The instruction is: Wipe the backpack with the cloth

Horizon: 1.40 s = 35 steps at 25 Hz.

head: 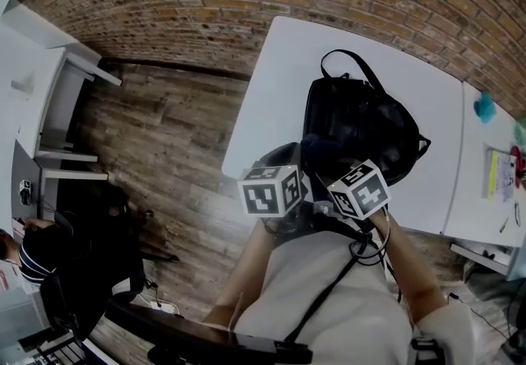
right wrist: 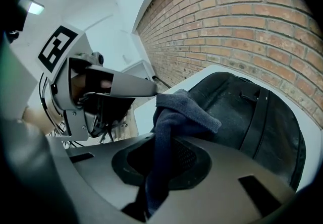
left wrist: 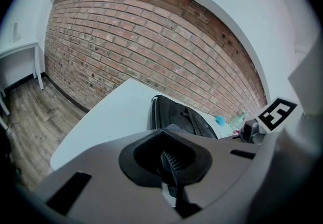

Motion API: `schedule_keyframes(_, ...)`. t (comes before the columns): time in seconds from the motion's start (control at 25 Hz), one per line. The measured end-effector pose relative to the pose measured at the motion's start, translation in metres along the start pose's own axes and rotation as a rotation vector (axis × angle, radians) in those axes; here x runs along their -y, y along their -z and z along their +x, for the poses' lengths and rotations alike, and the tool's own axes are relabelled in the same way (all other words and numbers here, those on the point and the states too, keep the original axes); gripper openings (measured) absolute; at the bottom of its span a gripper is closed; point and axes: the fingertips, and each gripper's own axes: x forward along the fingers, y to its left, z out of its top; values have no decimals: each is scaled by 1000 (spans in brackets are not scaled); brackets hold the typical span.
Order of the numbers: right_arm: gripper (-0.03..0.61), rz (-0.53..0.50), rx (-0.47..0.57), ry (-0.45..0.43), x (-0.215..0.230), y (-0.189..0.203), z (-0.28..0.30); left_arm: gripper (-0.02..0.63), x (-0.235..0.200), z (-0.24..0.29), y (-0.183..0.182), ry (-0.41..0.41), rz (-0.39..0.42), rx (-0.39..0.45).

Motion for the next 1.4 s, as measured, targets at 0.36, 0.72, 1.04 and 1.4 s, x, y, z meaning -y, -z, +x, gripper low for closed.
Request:
schedule_keyframes(0.36,46,15,30,-31,9,-8,-12,3,0,2,-9,1,1,12)
schedule_keyframes(0.72,46,45,207,100,83,-83,-55,3,0,8,-16,4,1,9)
schedule_keyframes(1.04,47,61,191,215,163,-125,-31,3,1,14,-19,13,3,-1)
schedule_keyframes(1.4,46,101,68,303,200,-113,6,3,-5,18,-18,4,3,-13)
